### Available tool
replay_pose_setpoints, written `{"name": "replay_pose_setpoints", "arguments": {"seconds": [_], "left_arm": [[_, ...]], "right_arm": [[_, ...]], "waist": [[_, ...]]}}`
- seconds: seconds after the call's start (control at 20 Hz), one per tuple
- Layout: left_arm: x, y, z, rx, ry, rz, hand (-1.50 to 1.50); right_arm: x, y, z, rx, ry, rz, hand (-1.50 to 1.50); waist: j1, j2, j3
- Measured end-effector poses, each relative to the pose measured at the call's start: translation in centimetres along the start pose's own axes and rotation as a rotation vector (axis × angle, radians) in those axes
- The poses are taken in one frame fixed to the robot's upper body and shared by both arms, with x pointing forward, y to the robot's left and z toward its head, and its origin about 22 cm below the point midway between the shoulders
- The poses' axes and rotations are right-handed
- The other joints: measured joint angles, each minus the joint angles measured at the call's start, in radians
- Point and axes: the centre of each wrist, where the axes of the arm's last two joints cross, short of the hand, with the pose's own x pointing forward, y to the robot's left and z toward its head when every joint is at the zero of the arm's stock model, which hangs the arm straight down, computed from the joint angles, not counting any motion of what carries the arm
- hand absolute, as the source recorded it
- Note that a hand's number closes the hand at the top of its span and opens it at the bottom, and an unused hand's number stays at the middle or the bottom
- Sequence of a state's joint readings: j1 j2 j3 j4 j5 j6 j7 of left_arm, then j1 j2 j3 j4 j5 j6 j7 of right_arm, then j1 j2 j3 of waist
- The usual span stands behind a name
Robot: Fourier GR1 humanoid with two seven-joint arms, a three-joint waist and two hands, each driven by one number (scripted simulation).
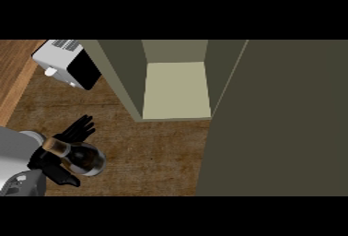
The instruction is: Pick up the wine, place it into the cabinet and close the cabinet
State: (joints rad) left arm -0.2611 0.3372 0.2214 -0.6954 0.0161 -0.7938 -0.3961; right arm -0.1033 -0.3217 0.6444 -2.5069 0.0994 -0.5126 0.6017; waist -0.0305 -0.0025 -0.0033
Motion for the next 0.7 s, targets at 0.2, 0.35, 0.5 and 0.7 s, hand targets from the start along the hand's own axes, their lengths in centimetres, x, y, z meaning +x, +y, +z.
{"name": "replay_pose_setpoints", "arguments": {"seconds": [0.2, 0.35, 0.5, 0.7], "left_arm": [[-0.8, -0.2, 0.0, -0.004, 0.012, -0.002, -1.5], [-0.8, -0.4, -0.6, -0.005, -0.002, 0.003, -1.5], [-1.4, -0.8, -0.9, 0.005, -0.021, 0.021, 1.5], [-2.0, -1.2, -1.1, 0.013, -0.038, 0.054, 1.5]], "right_arm": [[0.0, -0.3, 0.0, -0.013, -0.007, 0.018, -1.5], [-0.2, -0.2, 0.1, -0.011, -0.005, 0.017, -1.5], [-0.1, -0.3, -0.1, -0.012, -0.012, 0.028, -1.5], [-0.3, -0.4, 0.1, -0.012, -0.017, 0.032, -1.5]], "waist": [[0.003, 0.0, 0.0], [0.002, 0.0, 0.0], [0.004, 0.001, 0.0], [0.004, 0.0, 0.001]]}}
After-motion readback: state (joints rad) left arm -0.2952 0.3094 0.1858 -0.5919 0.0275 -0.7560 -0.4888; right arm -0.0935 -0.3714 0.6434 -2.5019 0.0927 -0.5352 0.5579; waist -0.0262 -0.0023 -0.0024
